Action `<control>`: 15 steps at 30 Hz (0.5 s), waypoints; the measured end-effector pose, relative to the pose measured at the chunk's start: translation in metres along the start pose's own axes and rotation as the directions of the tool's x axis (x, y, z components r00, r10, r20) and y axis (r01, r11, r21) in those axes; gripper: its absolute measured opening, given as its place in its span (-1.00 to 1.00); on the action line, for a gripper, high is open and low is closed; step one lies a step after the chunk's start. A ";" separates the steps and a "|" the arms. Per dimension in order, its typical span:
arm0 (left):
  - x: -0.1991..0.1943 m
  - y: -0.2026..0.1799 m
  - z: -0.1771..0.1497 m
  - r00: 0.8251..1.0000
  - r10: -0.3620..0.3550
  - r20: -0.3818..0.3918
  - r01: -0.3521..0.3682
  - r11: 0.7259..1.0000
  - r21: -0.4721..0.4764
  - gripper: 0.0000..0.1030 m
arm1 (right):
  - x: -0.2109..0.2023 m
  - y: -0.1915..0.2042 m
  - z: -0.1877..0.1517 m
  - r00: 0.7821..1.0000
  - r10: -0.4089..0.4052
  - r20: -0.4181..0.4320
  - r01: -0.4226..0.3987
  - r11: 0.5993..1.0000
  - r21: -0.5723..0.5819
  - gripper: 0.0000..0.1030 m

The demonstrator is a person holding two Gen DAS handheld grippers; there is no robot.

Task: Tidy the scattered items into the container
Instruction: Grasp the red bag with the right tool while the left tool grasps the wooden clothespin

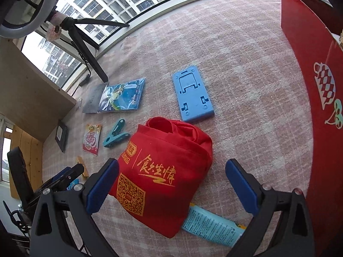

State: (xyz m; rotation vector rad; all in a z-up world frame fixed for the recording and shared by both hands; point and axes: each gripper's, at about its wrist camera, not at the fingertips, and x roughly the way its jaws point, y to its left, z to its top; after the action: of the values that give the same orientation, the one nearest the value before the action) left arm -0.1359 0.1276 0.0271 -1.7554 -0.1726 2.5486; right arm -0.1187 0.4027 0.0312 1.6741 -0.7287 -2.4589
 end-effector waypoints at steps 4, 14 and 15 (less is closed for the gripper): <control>0.006 -0.002 0.002 1.000 0.017 -0.009 -0.017 1.000 0.006 0.51 | 0.004 0.001 -0.003 1.000 0.010 -0.004 -0.010 1.000 -0.004 0.94; 0.009 0.004 0.002 0.998 0.068 0.012 -0.068 0.997 -0.023 -0.21 | 0.004 0.012 -0.006 0.999 0.036 -0.009 -0.037 0.998 -0.059 0.35; 0.008 0.006 0.002 0.997 0.072 0.017 -0.072 0.997 -0.030 -0.32 | 0.004 0.012 -0.007 0.999 0.038 -0.005 -0.038 0.997 -0.061 0.31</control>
State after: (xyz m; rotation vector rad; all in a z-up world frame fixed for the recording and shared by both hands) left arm -0.1401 0.1223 0.0194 -1.7810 -0.1514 2.6263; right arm -0.1161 0.3879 0.0310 1.6281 -0.6718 -2.4259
